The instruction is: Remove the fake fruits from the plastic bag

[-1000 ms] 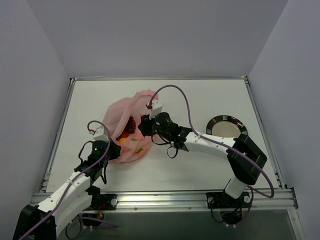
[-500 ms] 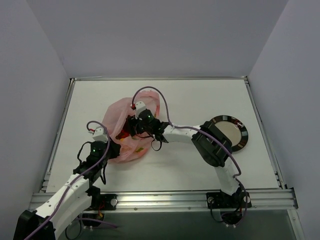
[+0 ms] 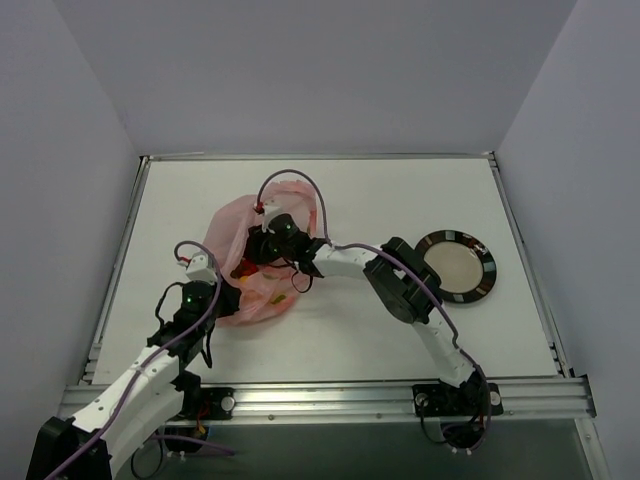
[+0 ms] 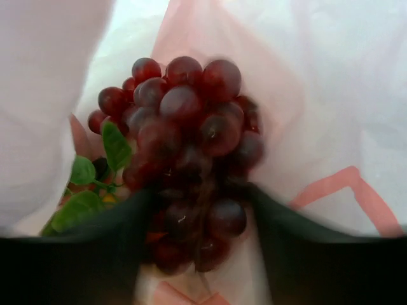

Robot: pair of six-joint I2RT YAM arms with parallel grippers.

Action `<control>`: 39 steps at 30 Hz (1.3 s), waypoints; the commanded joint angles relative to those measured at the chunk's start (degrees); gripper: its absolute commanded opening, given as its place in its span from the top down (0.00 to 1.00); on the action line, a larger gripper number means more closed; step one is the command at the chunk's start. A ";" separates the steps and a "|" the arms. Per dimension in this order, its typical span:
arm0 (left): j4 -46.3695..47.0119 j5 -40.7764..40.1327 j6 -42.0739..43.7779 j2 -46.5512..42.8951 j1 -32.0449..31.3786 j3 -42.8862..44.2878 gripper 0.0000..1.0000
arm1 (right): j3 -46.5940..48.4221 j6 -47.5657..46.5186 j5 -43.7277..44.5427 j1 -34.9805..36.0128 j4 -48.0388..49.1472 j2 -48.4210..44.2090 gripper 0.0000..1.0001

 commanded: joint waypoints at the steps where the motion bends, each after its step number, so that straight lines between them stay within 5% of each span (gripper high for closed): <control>1: 2.39 -1.33 1.16 -0.69 -0.29 3.18 0.97 | 3.03 0.64 -1.39 -0.08 2.12 -0.75 0.62; 3: 2.31 -1.68 1.16 -0.95 -0.29 3.18 0.98 | 2.34 0.81 -1.05 0.01 3.43 -2.41 0.91; 5: 1.95 -1.86 1.16 -1.65 -0.29 3.09 0.98 | 0.23 1.61 -1.13 0.18 4.75 -4.35 0.97; 20: 0.37 -4.84 -2.70 -4.38 -0.47 4.32 0.98 | -11.11 4.24 6.42 2.82 2.22 -24.04 1.00; 39: -5.08 -15.65 -2.44 -11.42 -2.49 5.81 0.98 | -4.08 4.69 -0.42 5.46 1.94 -21.32 1.00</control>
